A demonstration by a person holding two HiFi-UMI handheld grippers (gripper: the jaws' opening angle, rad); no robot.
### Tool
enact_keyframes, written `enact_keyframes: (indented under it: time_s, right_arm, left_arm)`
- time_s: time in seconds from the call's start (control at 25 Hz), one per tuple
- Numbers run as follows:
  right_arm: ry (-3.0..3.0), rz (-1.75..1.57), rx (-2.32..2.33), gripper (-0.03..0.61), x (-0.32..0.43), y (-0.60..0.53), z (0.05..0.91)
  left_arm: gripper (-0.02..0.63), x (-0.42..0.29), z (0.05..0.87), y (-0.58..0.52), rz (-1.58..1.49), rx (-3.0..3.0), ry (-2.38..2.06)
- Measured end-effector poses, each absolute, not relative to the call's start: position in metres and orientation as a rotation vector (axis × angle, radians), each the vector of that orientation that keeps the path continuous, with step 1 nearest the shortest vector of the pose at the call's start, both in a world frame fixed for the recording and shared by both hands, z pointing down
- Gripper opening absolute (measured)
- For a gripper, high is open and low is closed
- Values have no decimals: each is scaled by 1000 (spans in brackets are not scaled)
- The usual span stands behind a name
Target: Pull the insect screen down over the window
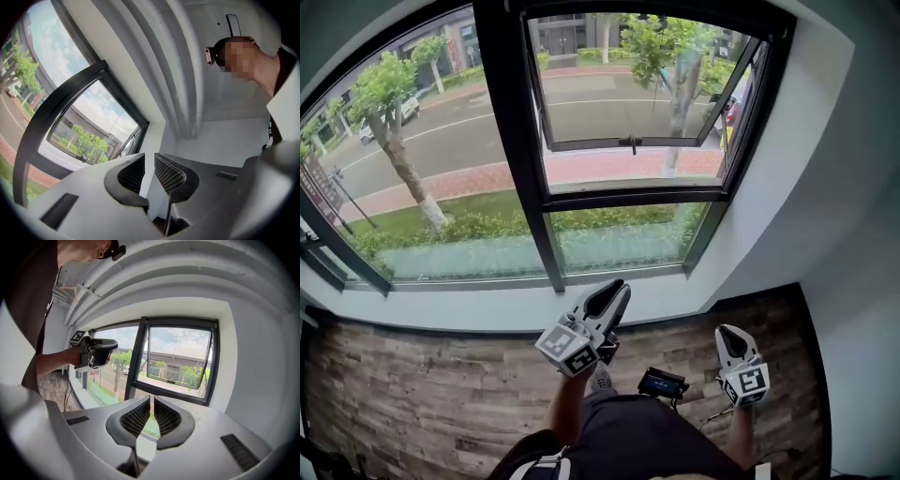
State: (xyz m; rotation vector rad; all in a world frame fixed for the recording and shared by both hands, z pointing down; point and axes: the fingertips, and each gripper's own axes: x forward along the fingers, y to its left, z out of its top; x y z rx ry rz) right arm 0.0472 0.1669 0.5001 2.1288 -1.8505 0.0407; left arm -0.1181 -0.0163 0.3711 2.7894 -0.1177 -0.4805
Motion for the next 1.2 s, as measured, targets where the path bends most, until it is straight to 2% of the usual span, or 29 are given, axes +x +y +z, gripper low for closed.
enact_keyframes:
  time_s: [0.16,0.44,0.68,0.96,1.04,1.08,1.2]
  right_arm:
    - [-1861,-3,2121,25,57,90,469]
    - [-1893,35,2052,25,57,7,478]
    - [-1899,24,2055,25,104,-36,471]
    - [-2053,-140,1991,25,175,-95,432]
    - [-2089,-196,1945,25,206,-110,417]
    - [-2107,-233,1924,25,223,-119,405]
    - [-2122,-361,1866,25,278,-140,360]
  left_arm:
    - [60,-103,347,-76,-435,2922,-105]
    - [60,-68,347,-154,-274,3060,-132]
    - [6,-44,314,-198,-303,3155,-165]
    - [7,-3,289,-248,-393,3152,-452]
    - [29,20,273,-260,-403,3180,-537]
    - [77,32,261,-265,-413,3205,-573]
    - [126,66,215,-274,-479,3292,-669]
